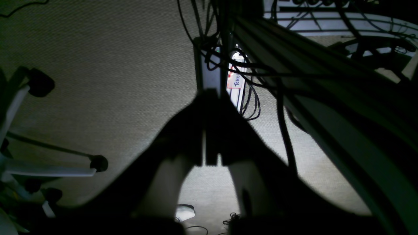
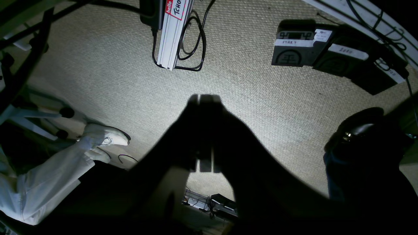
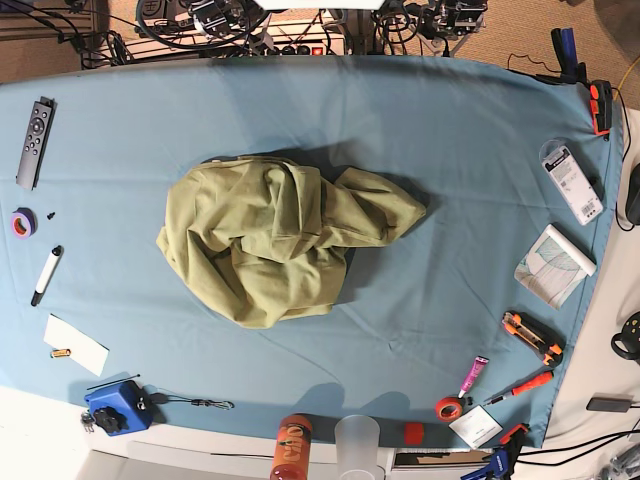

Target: Layout the t-shirt on the table in an organized manner, then fold the t-shirt properly

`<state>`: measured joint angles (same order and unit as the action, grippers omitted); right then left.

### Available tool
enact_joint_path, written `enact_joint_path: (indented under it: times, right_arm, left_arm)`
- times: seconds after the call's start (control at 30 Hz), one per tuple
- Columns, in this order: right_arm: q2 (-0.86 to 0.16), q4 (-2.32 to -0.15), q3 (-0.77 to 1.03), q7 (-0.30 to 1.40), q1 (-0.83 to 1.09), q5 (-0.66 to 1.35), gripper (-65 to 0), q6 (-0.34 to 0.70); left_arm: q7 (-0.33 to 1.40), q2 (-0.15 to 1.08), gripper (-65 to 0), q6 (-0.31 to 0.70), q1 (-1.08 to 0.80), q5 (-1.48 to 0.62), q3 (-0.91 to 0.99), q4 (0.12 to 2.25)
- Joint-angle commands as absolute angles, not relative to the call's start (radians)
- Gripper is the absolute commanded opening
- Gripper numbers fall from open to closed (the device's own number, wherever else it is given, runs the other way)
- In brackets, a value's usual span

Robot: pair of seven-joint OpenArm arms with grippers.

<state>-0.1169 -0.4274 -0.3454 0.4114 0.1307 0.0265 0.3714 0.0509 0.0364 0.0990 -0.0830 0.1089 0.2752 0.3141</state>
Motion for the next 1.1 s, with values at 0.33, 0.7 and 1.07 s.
enact_joint_path:
  times: [0.33, 0.7, 1.07]
  right_arm:
    - [-0.125, -0.435, -0.347, 0.418, 0.133, 0.030, -65.0, 0.384]
    - [-0.126, -0.435, -0.347, 0.439, 0.133, 0.030, -65.0, 0.385]
    - [-0.210, -0.533, -0.347, 0.452, 0.198, 0.030, -65.0, 0.384]
  left_arm:
    - [0.050, 0.040, -65.0, 0.106, -0.084, 0.112, 0.275, 0.319]
    - [0.050, 0.045, -65.0, 0.115, -0.086, 0.112, 0.275, 0.319]
    - [0.051, 0.106, -65.0, 0.230, -0.241, 0.028, 0.266, 0.512]
